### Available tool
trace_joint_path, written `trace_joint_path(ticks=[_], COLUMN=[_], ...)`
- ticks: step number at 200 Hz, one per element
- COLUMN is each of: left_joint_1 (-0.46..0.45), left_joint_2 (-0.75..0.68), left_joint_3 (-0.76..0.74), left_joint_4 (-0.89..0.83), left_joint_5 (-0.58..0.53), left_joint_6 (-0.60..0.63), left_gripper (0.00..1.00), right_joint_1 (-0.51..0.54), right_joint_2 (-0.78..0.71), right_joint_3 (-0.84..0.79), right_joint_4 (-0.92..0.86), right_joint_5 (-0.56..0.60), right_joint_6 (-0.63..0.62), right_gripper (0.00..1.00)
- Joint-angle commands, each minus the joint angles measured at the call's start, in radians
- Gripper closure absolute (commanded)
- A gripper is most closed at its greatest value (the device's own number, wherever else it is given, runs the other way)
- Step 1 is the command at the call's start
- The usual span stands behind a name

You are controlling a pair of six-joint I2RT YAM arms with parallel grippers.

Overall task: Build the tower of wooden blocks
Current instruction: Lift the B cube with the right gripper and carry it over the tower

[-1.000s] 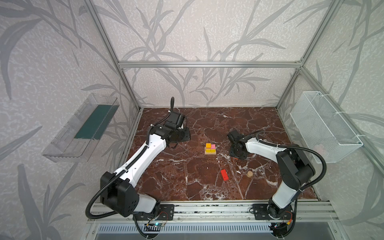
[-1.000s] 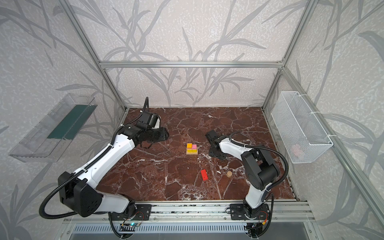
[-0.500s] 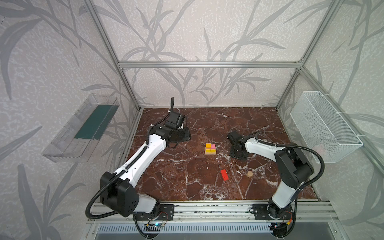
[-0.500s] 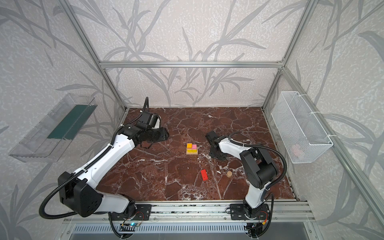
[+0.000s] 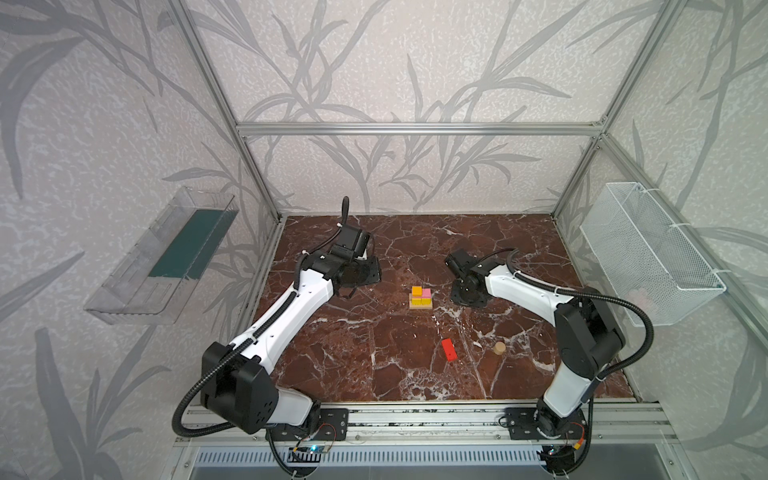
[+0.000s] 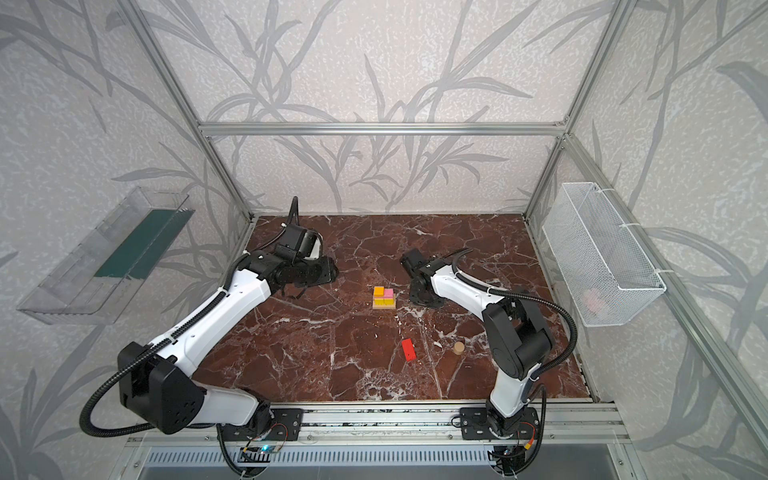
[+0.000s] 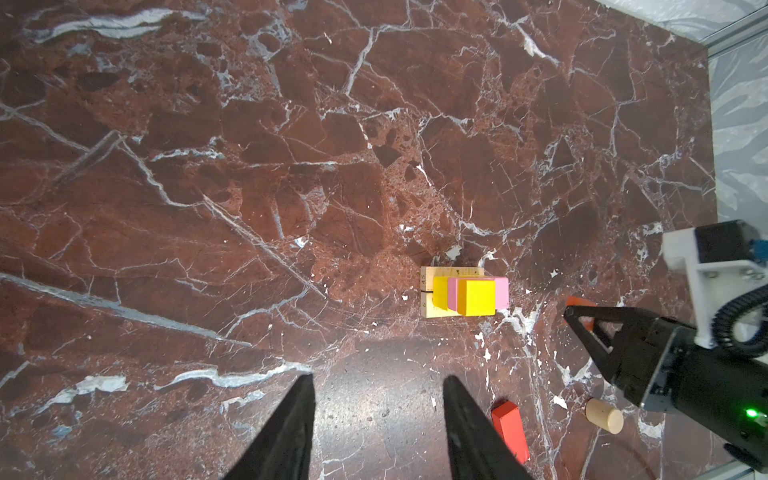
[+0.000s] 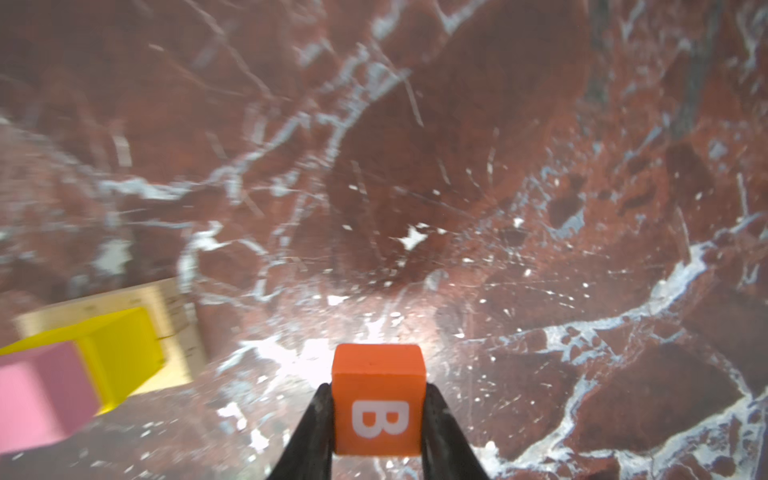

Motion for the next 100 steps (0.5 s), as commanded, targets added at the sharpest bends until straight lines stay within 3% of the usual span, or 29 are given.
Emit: trace_joint_path(ticks=[1, 100], left_joint_1=[0.008, 0.007], left_joint_2=[-0.009, -0.02], left_joint_3=[-0.018, -0.069], left_joint_4=[0.029, 0.07], left_joint_5=[0.052, 0.103], left_joint_6=[0.003, -0.011], left_gripper=[0.52, 0.54], right_joint_1=[0.026, 0.111], right_joint_2=[-0.014, 0.103], right_joint_3=[0.056, 0.244], right_joint_4=[-0.061, -0.073], right_joint_5=[-0.003, -0.048], right_joint_6=[-0.029, -0.057], right_gripper=[0.72, 0.72])
